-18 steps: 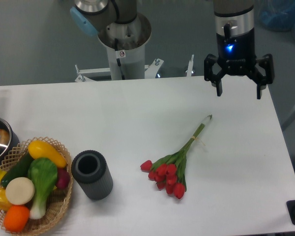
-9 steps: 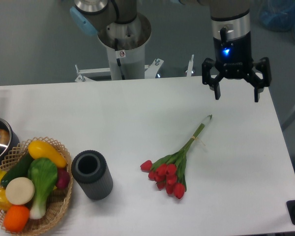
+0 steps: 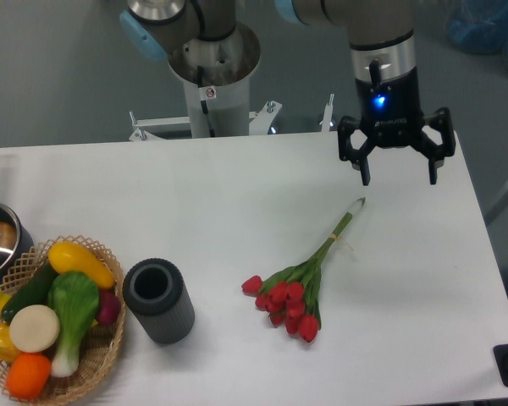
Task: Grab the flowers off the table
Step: 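Move the open gripper toward the green stems of the red tulips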
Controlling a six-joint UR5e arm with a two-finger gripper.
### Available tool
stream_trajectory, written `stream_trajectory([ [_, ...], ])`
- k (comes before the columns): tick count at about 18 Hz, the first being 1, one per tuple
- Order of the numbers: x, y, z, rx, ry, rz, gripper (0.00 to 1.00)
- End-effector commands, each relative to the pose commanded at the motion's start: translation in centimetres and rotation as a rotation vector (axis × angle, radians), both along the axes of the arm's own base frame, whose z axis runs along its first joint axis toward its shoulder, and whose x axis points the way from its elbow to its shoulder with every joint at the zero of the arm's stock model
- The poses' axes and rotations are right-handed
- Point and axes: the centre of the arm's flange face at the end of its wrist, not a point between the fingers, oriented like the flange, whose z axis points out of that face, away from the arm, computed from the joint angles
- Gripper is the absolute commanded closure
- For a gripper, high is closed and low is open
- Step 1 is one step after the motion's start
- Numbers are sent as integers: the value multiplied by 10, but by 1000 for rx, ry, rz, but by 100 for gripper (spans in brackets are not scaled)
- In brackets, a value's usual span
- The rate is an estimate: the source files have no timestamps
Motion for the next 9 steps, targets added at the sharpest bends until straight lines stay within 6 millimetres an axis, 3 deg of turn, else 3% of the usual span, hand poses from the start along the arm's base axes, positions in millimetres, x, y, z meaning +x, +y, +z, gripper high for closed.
stream_trajectory([
  [3, 11, 18, -16, -12, -17, -44, 0],
  [9, 6, 38, -62, -49, -89, -59, 0],
])
